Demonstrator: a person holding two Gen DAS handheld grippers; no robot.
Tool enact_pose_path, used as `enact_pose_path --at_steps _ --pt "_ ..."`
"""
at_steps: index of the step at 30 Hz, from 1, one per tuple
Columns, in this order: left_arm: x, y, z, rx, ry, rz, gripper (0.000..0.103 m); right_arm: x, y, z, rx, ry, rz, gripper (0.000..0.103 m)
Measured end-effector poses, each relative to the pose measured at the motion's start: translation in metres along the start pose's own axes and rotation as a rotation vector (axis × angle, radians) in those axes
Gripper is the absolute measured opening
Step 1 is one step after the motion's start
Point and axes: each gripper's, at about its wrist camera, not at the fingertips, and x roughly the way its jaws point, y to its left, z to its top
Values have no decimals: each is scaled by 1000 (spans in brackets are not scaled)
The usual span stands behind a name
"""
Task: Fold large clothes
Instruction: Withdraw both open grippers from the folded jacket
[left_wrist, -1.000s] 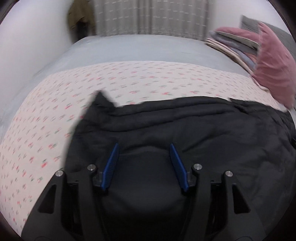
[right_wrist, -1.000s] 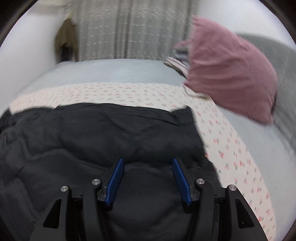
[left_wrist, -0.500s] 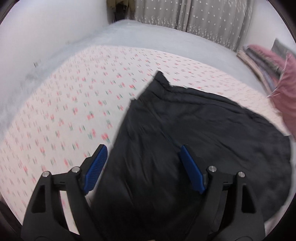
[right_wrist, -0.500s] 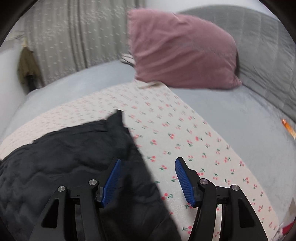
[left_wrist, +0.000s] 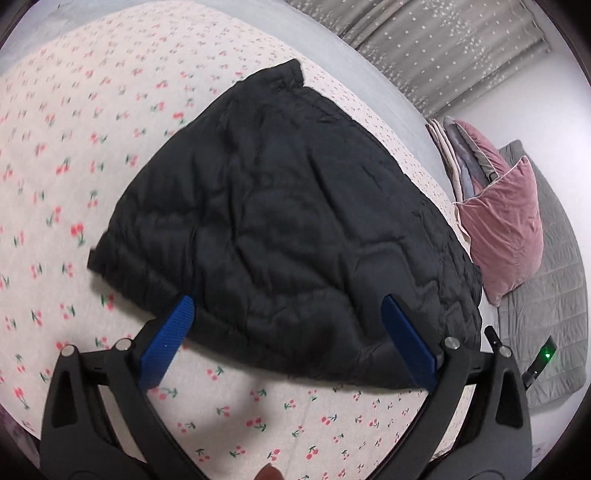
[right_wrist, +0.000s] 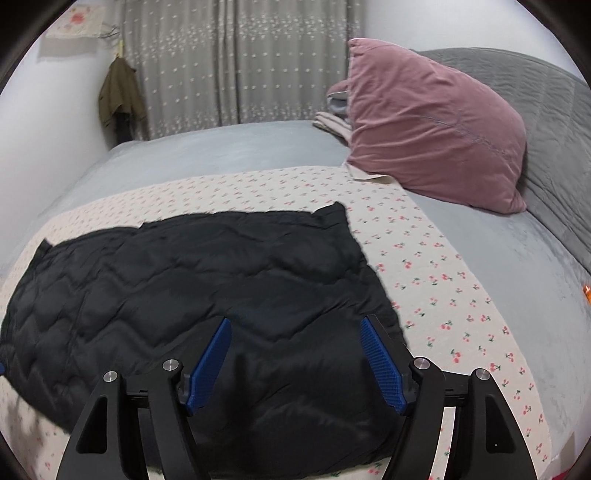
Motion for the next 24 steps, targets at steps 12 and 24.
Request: enact_pose_path --at_steps 12,24 --pt "25 21 -34 -161 80 -164 101 12 39 -13 -100 40 26 74" --pt "48 7 -29 -241 -110 -255 101 20 59 -19 -164 49 18 74"
